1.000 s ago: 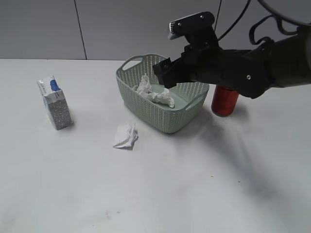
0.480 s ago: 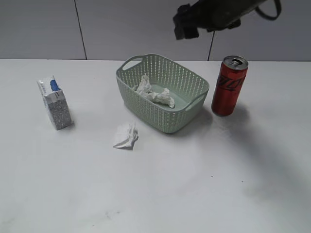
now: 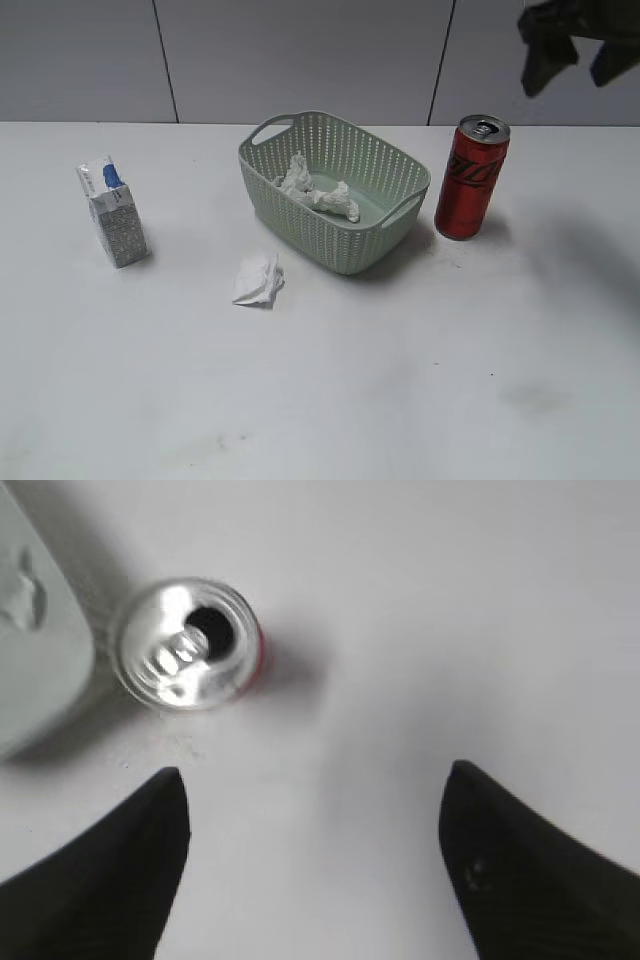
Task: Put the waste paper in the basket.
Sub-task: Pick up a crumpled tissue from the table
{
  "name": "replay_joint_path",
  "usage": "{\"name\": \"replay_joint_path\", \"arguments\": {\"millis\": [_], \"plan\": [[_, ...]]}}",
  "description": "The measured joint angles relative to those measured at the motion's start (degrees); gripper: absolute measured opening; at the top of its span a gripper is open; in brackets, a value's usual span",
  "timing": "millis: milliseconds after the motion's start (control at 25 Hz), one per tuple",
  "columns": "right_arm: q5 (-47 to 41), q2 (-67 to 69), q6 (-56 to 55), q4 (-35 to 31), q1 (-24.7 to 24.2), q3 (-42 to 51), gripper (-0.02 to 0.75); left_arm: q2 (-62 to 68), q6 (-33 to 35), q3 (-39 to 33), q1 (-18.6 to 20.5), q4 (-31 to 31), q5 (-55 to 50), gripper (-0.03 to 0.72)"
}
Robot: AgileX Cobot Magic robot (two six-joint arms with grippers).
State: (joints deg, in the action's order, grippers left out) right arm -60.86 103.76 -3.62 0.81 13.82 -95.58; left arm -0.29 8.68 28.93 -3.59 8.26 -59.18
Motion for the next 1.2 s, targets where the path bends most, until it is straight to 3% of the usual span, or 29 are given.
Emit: {"name": "replay_joint_path", "arguments": {"millis": [200,440,920,1200], "plan": [[-6.99,-0.44,3.62,-0.17,-4.75,0.0,0.584,0.0,0.0,0.0,0.0,0.0,0.0,0.591],[-7.2,-8.0,4.03,-0.81,-5.26,4.03,0.582,0.0,0.0,0.0,0.0,0.06,0.0,0.591],[-5.35,-41.84,4.2,-0.81,-5.26,37.41,0.582,2.7,0.35,0.0,-1.08,1.28,0.05,0.591],[-0.96,-61.42,4.21,-0.81,-5.26,54.35,0.582,14.79,4.73,2.4,-7.17,2.92,5.57,0.591]]}}
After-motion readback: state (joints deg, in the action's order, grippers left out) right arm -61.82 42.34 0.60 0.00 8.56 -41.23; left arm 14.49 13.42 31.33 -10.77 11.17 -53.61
